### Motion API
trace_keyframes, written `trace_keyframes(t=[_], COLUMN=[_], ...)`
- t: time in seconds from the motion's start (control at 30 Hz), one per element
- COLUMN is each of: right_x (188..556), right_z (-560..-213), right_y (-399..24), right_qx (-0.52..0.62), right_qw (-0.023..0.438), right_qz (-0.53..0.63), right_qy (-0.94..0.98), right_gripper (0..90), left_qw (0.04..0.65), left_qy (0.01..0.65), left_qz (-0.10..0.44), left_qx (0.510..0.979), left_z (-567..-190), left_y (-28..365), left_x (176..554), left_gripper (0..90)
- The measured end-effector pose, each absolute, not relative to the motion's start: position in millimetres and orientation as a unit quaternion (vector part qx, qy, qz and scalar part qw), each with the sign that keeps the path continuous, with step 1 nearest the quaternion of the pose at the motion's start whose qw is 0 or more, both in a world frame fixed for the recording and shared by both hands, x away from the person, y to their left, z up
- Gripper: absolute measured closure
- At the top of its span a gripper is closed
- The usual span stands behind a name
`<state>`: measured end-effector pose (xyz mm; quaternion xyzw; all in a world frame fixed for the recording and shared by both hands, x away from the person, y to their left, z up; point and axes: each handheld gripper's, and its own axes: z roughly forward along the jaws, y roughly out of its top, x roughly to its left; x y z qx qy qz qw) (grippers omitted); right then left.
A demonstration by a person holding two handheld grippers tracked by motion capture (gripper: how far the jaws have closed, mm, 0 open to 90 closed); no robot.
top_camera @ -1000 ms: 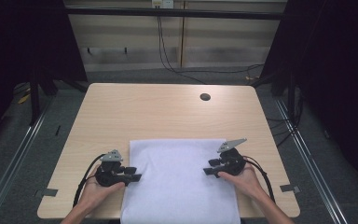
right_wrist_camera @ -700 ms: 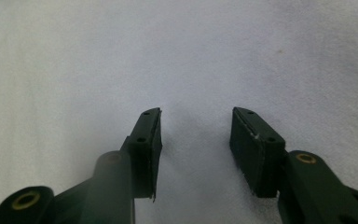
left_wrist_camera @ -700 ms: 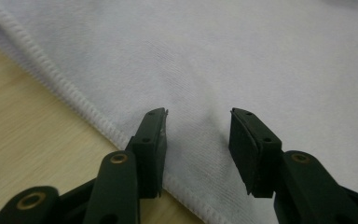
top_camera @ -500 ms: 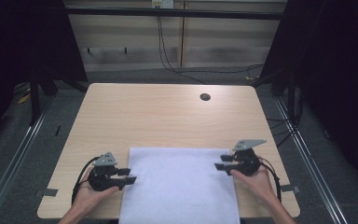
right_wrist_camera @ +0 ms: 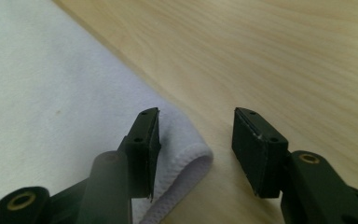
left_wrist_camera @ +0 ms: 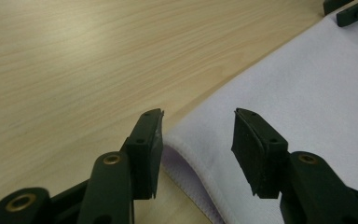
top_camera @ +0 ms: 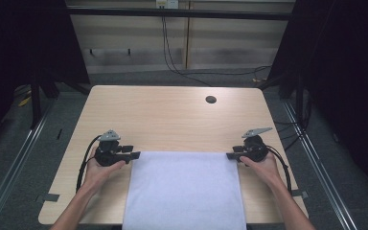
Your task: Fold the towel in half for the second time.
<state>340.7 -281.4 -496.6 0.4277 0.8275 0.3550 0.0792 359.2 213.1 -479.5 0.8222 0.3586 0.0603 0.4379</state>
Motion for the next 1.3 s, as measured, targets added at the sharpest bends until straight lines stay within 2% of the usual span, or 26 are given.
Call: trace_keyframes(t=[0.13, 0.27, 0.33, 0.57, 0.67, 0.8, 1.0, 1.07, 1.3], right_x=[336.6, 333.6, 333.9, 333.8, 334.2, 334.8, 335.1, 335.3, 336.5], right_z=[-497.3, -497.8, -498.7, -497.8, -497.6, -497.9, -498.7, -498.5, -496.6], right_y=[-275.2, -277.6, -278.7, -276.1, -275.8, -275.3, -276.5, -276.3, -273.9], right_qx=[0.418, 0.421, 0.422, 0.428, 0.428, 0.427, 0.435, 0.435, 0.431], right_qw=[0.081, 0.074, 0.06, 0.061, 0.063, 0.064, 0.057, 0.056, 0.052], right_qz=[0.347, 0.351, 0.359, 0.354, 0.351, 0.353, 0.359, 0.359, 0.369], right_qy=[0.836, 0.833, 0.83, 0.829, 0.83, 0.83, 0.823, 0.824, 0.822], right_gripper=[57.8, 78.5, 83.2, 85.2, 85.1, 85.0, 85.1, 85.2, 86.3], left_qw=[0.429, 0.424, 0.419, 0.417, 0.401, 0.375, 0.382, 0.379, 0.375], left_qy=[0.365, 0.362, 0.362, 0.36, 0.339, 0.333, 0.33, 0.319, 0.328], left_qz=[0.062, 0.074, 0.084, 0.075, 0.074, 0.077, 0.065, 0.059, 0.042], left_qx=[0.824, 0.827, 0.828, 0.832, 0.848, 0.862, 0.861, 0.867, 0.866], left_z=[-483.0, -483.5, -483.4, -489.9, -489.6, -495.6, -500.7, -499.8, -498.2], left_y=[214.4, 216.3, 215.5, 218.8, 211.5, 200.8, 203.8, 203.3, 206.7], left_x=[362.3, 361.1, 360.5, 367.9, 368.5, 370.8, 375.1, 373.4, 369.2], left_gripper=[48.2, 46.5, 45.2, 44.7, 45.1, 52.3, 54.8, 63.0, 81.8])
